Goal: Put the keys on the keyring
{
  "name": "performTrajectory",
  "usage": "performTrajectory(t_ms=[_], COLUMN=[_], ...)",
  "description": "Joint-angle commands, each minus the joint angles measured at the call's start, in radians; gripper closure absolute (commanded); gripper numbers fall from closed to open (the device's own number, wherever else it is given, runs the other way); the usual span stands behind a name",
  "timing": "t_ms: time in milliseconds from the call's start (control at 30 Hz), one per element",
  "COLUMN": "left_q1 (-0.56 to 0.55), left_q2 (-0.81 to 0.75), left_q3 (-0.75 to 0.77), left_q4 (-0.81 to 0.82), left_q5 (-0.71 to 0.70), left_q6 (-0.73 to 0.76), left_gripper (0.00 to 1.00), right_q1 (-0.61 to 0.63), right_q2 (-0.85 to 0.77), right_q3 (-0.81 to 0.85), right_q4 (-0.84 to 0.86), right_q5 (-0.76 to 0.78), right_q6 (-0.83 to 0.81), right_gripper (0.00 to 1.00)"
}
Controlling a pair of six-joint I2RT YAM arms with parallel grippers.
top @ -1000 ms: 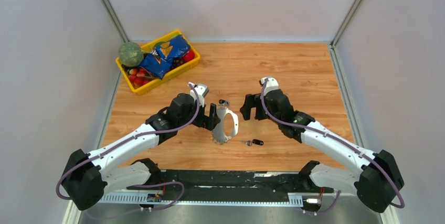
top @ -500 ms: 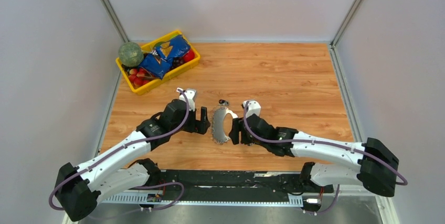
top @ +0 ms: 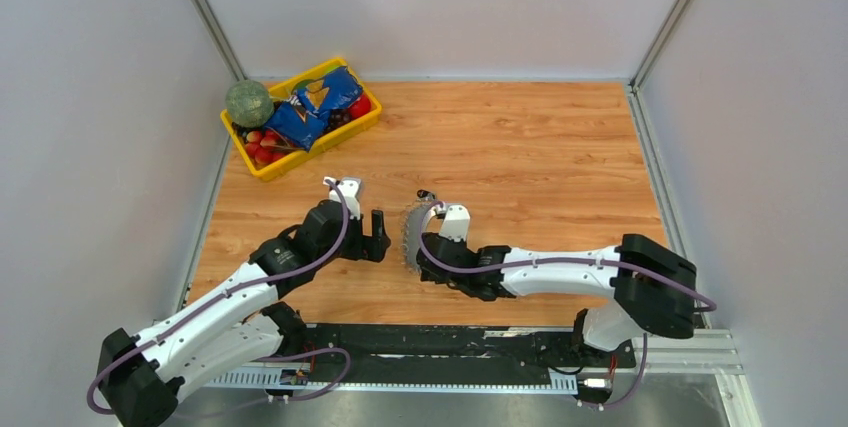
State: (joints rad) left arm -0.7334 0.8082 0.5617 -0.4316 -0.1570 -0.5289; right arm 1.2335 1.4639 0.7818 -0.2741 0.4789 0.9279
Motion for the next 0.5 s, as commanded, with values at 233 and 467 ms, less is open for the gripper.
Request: performTrajectory(t_ms=[233,467], left_q1=[-0.004,-0.004], left_q2=[-0.037,-0.044], left_q3=[-0.009,-0.017], left_q4=[0.014,0.027], left_q5=[-0.010,0.021], left_q6=[-0.022,-0.018], left_gripper=[0.00,0.00], right_q1=[0.016,0.019], right_q2=[0.110,0.164], right_q3=[0.122,0.171], right_q4=[-0.045,-0.105], right_q5=[0.114,0.133], right_q6=[0.137,0.167], right_gripper=[0.57,0.60])
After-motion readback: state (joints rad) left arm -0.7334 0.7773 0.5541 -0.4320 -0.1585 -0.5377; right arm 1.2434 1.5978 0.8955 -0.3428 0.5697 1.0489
